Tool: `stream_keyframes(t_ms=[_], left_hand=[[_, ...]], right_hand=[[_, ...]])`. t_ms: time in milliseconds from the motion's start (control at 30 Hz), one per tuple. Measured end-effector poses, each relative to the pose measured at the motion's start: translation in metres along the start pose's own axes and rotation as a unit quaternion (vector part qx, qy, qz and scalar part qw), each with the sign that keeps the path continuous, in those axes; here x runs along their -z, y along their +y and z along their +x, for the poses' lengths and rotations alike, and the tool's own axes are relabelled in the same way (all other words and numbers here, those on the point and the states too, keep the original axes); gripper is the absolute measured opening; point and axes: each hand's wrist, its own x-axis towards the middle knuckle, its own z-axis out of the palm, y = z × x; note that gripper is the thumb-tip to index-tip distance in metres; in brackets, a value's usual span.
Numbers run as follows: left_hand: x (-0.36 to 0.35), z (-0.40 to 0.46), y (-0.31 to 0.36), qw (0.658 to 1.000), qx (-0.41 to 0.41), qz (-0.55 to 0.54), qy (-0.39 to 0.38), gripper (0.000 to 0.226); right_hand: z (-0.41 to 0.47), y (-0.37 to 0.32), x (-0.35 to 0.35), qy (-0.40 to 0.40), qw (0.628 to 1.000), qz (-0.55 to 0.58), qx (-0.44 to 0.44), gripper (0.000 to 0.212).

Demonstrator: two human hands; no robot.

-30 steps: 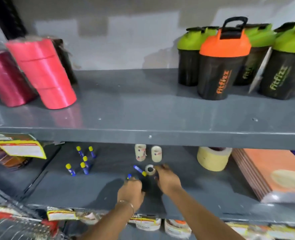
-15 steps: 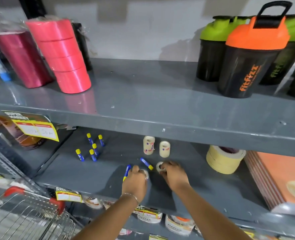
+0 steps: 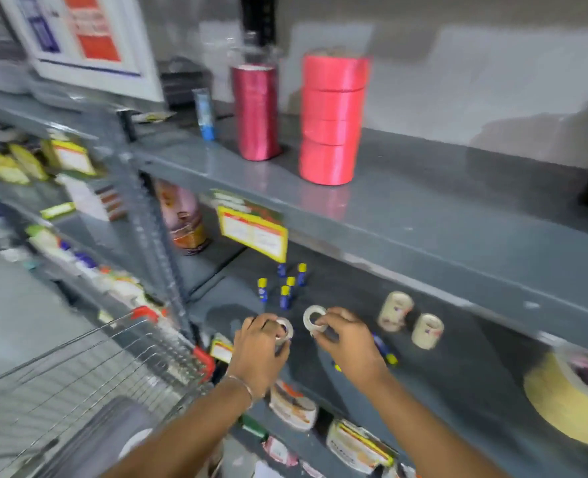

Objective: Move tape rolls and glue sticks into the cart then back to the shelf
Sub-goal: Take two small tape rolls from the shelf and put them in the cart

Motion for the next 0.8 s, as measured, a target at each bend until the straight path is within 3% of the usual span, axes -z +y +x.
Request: stream_keyframes(t_ms=[200, 300, 467, 633, 800], left_hand=[[0.077, -0.042, -0.148, 0.992, 0.115, 0.006, 0.045, 0.014], [0.107, -0.083, -0.225, 0.966, 0.253, -0.02, 0.055, 0.029], [0.117, -0.162, -0.336, 0.913, 0.406, -0.012, 0.038, 0.057], [0.083, -0.229, -0.42, 0.86, 0.509, -0.017, -0.027, 0.044], [0.015, -0.254, -0.47, 0.827, 0.553, -0.058, -0.083, 0.057]], right_hand=[[0.043, -0.11, -0.127, -0.108, 0.989, 0.061, 0.083, 0.021], [0.056, -0.166, -0.199, -0.195, 0.968, 0.083, 0.137, 0.016], [0.06, -0.239, -0.327, -0.358, 0.912, 0.045, 0.197, 0.012], [0.039, -0.252, -0.453, -0.523, 0.82, -0.06, 0.225, 0.016], [0.011, -0.215, -0.551, -0.587, 0.779, -0.168, 0.146, 0.02]])
